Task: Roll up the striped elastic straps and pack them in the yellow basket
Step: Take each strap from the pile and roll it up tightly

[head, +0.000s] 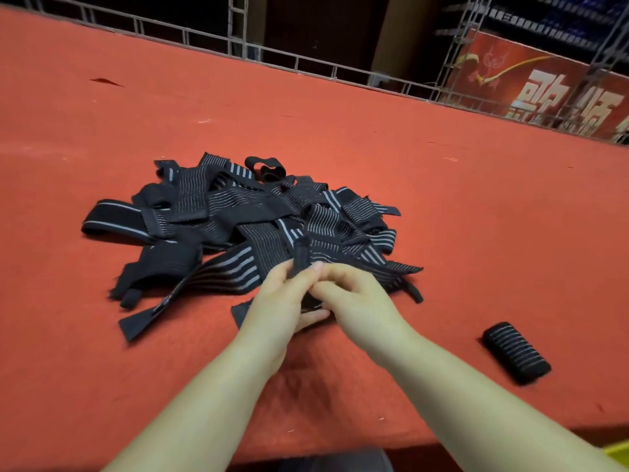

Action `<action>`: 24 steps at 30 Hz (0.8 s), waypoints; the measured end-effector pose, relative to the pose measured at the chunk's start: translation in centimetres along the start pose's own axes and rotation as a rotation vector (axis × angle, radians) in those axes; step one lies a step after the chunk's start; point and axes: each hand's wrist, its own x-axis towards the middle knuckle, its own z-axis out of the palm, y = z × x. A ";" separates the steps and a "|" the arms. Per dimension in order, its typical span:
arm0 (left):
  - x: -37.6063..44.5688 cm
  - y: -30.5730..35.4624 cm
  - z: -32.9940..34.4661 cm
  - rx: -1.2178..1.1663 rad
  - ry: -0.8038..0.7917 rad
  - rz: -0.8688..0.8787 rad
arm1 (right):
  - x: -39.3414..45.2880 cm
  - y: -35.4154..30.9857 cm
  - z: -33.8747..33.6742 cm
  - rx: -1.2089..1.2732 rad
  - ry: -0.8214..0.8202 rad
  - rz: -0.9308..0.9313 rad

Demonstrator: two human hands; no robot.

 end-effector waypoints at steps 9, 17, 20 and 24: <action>-1.6 -0.7 -3.3 0.403 -0.103 0.180 | -1.4 1.4 3.0 0.373 0.107 0.361; -3.8 -1.5 -7.1 0.703 -0.203 0.423 | -3.0 3.2 3.9 0.646 -0.071 0.684; -4.4 -1.8 -7.6 0.345 0.041 0.102 | -3.8 4.5 5.6 0.751 0.096 0.513; -5.5 -1.4 -9.1 0.030 -0.129 -0.373 | -5.1 5.1 7.8 0.793 0.182 0.347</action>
